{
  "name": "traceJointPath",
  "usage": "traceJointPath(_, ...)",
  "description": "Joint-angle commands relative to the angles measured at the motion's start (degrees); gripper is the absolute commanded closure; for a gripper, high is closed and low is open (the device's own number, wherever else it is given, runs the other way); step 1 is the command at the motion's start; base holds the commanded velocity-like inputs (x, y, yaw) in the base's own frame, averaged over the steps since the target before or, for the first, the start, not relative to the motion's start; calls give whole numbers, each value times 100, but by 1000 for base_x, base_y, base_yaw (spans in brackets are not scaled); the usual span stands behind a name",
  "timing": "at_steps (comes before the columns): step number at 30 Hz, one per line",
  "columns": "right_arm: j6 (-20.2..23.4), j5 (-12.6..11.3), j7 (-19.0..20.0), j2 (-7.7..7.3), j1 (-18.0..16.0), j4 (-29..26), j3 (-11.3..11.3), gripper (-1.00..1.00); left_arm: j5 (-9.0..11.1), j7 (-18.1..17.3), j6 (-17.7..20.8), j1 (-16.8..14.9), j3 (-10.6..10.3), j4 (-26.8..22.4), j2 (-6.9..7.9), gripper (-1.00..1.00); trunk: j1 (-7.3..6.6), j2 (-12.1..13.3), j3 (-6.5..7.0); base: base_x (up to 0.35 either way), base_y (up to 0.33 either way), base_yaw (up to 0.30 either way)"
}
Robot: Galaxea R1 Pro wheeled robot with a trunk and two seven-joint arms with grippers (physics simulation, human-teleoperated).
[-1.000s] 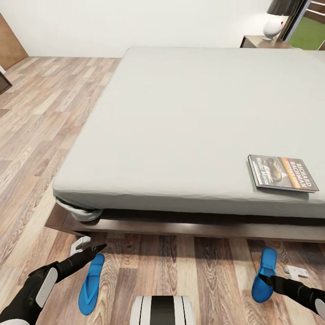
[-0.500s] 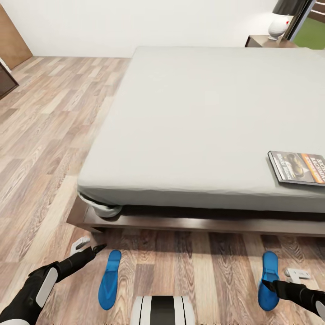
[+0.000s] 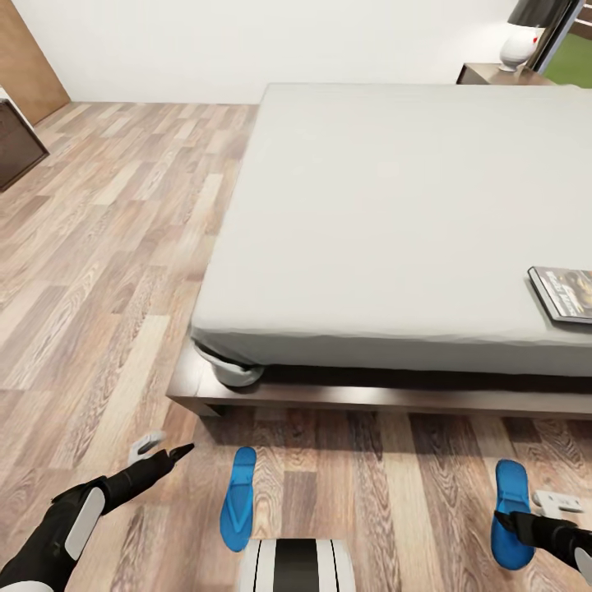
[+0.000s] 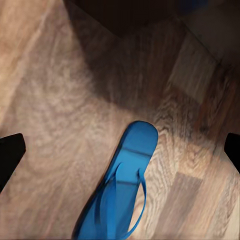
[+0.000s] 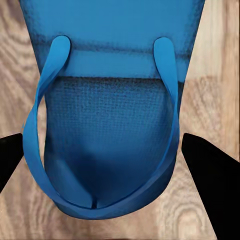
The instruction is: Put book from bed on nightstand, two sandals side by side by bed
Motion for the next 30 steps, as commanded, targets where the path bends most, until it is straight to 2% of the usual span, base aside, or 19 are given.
traceJointPath(1,20,-28,-109,-6,-4,-9,13,100,35,-9,44,-1,9,1,-2,-100,-1,-1,-3,-1,314,0)
traceJointPath(3,19,-28,-248,19,-11,-10,18,100,35,-9,44,-1,7,2,-4,-100,-1,-1,-3,0,315,0)
traceJointPath(6,21,-26,-504,280,-43,7,21,100,23,-9,44,-1,6,1,-4,-100,-1,-1,-3,0,315,0)
traceJointPath(7,22,-24,-684,352,-51,8,21,100,21,-9,44,-1,6,1,-5,-100,-1,-1,-3,0,315,0)
traceJointPath(9,-3,1,-1357,443,-63,8,22,100,18,-9,44,-1,0,1,-5,-100,-1,-1,-3,0,315,0)
traceJointPath(10,-79,102,-1650,465,-68,9,25,100,18,-9,44,-1,-2,1,-5,-100,-1,-1,-3,0,315,0)
traceJointPath(11,-279,304,-1803,476,-70,34,28,100,17,-9,40,-1,-6,1,-8,-100,-1,-1,-3,0,315,0)
traceJointPath(12,-522,474,-1867,480,-69,95,27,100,17,-9,38,-1,-8,1,-10,-100,-1,-1,-3,0,315,0)
traceJointPath(13,-945,703,-1929,488,-69,241,23,100,17,-9,37,-1,-10,1,-12,-100,-1,-1,-3,0,315,0)
traceJointPath(15,-1302,858,-1967,493,-68,416,17,100,17,-9,36,-1,-11,1,-13,-100,-1,-1,-3,0,315,0)
traceJointPath(18,-1484,944,-1943,482,-69,529,7,100,17,-9,37,-1,-12,1,-13,-100,-1,-1,-3,0,315,0)
traceJointPath(21,-1202,948,-1812,479,-70,480,5,100,17,-9,39,-1,-12,1,-13,-100,-1,-1,-3,0,315,0)
traceJointPath(24,-424,948,-984,479,-68,311,-2,100,17,-9,40,-1,-12,1,-13,-100,-1,-1,-3,0,315,0)
traceJointPath(27,306,951,126,479,-72,216,-8,100,17,-9,37,-1,-15,1,-18,-100,-1,-1,-3,0,314,0)
traceJointPath(30,522,952,494,477,-72,124,-11,100,17,-7,34,-1,-19,1,-23,-100,-1,-1,-3,0,264,0)
